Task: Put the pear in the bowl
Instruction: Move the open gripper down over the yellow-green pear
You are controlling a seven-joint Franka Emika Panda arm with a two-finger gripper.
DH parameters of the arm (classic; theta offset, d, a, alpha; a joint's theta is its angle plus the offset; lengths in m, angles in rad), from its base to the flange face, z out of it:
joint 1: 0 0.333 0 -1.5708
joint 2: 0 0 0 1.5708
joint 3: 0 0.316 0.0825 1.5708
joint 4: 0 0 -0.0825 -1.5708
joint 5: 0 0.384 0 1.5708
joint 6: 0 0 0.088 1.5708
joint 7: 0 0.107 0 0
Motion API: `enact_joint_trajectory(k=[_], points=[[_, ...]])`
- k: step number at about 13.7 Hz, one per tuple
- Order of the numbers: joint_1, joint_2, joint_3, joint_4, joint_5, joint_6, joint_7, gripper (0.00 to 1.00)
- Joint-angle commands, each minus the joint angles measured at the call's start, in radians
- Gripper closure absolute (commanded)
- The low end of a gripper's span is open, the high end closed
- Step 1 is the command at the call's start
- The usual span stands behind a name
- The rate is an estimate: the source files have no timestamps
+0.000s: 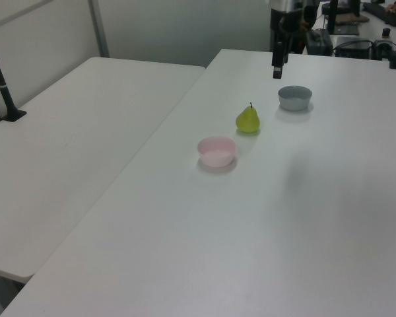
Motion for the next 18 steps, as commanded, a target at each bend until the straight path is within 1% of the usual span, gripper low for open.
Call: enact_joint_trajectory(k=[1, 3, 5, 7, 10, 13, 14, 16, 18], points=[[-0.081, 0.107, -0.004, 0.080, 0.004, 0.034, -0.077, 0.00], [-0.098, 0.158, -0.004, 0.079, 0.004, 0.164, -0.075, 0.00], [-0.127, 0.221, -0.004, 0.080, 0.001, 0.215, -0.075, 0.00], [-0.134, 0.264, -0.004, 0.077, -0.005, 0.284, -0.075, 0.00], [-0.128, 0.339, -0.002, 0.077, -0.012, 0.341, -0.066, 0.00], [-0.121, 0.382, -0.002, 0.079, -0.015, 0.393, -0.063, 0.00], [-0.120, 0.394, -0.002, 0.077, -0.030, 0.401, -0.063, 0.00], [-0.120, 0.410, 0.001, 0.076, -0.038, 0.427, -0.045, 0.00], [-0.118, 0.423, 0.001, 0.074, -0.051, 0.444, -0.042, 0.06]])
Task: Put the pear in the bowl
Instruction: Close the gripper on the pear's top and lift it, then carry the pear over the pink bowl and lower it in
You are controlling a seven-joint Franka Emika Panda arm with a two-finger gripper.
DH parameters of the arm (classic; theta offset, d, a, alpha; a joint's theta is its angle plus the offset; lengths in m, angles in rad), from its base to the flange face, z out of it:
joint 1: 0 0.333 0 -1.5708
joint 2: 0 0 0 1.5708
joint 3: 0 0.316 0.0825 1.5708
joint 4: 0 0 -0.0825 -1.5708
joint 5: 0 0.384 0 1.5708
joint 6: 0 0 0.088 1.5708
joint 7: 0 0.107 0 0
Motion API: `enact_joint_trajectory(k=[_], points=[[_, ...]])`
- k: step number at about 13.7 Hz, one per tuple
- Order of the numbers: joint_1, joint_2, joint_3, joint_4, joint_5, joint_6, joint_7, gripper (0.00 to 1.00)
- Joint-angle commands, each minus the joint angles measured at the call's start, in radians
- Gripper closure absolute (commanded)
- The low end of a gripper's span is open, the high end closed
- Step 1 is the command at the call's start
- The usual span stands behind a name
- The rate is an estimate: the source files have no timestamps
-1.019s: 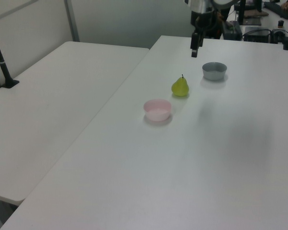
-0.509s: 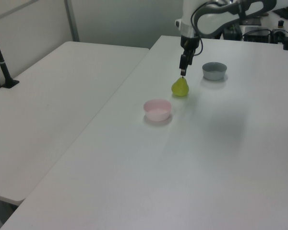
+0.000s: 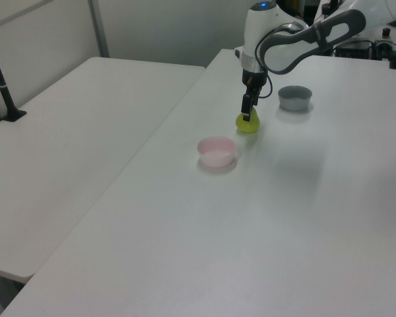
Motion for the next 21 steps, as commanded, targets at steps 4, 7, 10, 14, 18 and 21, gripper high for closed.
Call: enact_joint_trajectory(k=[4, 7, 10, 14, 18, 21], points=[[0.018, 0.024, -0.001, 0.014, -0.053, 0.022, 0.013, 0.45], [0.018, 0.021, -0.001, 0.010, -0.055, 0.021, 0.011, 0.68], [0.018, 0.013, -0.001, 0.014, -0.053, 0.010, 0.014, 0.73], [0.016, -0.025, -0.001, 0.014, -0.047, -0.020, 0.016, 0.73], [0.022, -0.059, 0.010, 0.041, -0.035, -0.038, 0.042, 0.72], [0.079, -0.067, 0.011, 0.101, -0.033, -0.039, 0.108, 0.72]])
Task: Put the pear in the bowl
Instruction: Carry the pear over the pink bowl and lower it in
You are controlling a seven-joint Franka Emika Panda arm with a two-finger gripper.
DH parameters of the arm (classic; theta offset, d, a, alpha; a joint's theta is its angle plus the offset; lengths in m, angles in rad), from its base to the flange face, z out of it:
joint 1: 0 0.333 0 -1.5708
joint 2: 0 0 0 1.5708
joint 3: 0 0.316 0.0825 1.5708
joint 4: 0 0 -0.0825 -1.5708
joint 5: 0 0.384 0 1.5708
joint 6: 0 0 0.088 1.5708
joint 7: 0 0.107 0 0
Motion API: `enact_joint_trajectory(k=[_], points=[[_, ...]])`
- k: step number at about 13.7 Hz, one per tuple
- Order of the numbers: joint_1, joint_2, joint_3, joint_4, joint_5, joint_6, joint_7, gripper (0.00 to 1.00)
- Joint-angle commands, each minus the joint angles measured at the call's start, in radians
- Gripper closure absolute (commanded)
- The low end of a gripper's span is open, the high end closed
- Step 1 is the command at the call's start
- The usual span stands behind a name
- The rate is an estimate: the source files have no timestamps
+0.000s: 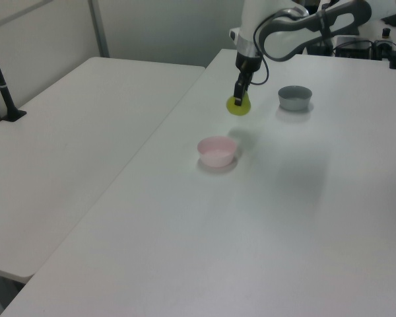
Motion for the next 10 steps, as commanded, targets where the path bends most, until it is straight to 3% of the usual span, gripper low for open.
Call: enact_joint_trajectory(k=[1, 4, 10], points=[[0.085, -0.025, -0.004, 0.030, 0.004, -0.032, 0.081, 0.72], [0.170, -0.014, -0.006, 0.026, 0.001, -0.031, 0.098, 0.71], [0.210, 0.018, -0.004, 0.019, 0.003, -0.023, 0.114, 0.69]])
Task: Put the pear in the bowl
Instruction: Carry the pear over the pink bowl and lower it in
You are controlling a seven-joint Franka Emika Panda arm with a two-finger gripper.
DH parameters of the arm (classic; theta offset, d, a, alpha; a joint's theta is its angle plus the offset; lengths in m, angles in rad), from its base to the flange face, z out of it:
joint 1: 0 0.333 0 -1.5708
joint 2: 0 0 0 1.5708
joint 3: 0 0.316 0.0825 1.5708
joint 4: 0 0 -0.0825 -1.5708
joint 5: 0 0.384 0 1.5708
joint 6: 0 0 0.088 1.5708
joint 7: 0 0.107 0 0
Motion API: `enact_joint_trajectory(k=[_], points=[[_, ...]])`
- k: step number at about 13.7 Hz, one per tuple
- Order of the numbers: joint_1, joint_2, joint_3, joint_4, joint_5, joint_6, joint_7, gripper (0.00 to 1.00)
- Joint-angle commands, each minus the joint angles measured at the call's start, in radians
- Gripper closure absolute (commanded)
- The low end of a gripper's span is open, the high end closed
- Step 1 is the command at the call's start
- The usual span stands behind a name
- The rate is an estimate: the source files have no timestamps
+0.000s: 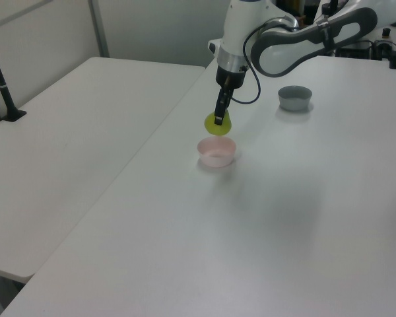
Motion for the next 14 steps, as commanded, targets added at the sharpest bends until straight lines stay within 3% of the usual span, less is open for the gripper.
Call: enact_joint_trajectory(k=[1, 11, 12, 14], points=[[0.018, 0.019, -0.011, -0.003, -0.001, -0.017, 0.029, 0.69], [0.039, 0.082, -0.011, -0.004, -0.008, -0.008, 0.029, 0.66], [0.039, 0.082, -0.011, -0.004, -0.010, -0.008, 0.029, 0.61], [0.039, 0.079, -0.011, -0.004, 0.001, -0.008, 0.031, 0.00]])
